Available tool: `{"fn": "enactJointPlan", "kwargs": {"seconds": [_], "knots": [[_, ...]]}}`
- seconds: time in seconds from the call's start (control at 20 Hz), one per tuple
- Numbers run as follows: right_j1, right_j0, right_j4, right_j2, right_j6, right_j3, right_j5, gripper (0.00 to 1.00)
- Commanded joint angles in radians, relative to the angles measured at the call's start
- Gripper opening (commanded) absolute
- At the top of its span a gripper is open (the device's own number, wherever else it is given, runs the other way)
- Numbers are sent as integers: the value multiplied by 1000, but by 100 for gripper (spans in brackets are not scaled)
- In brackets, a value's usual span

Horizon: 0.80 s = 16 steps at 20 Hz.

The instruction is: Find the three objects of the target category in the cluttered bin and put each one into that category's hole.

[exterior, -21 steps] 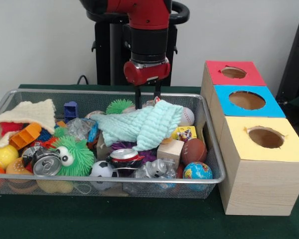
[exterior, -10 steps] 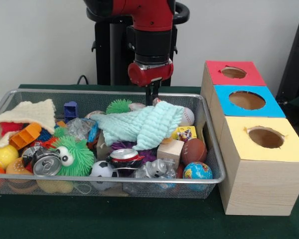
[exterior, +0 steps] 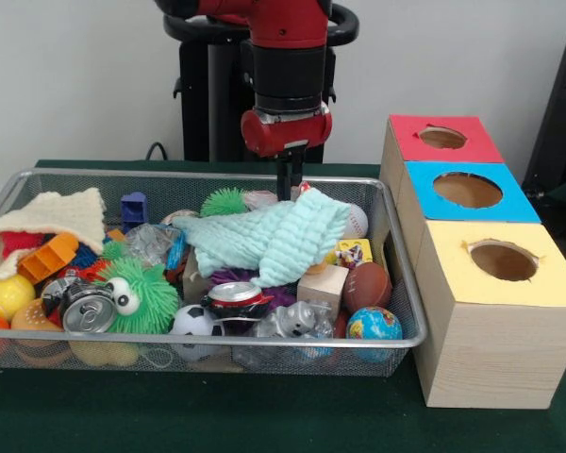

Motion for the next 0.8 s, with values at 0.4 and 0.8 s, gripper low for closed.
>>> {"fn": "enactJointPlan", "kwargs": {"seconds": [0.4, 0.8], "knots": [[-216, -29, 360, 17, 81, -59, 271, 0], [-205, -14, 391, 5, 22, -159, 379, 0]]}}
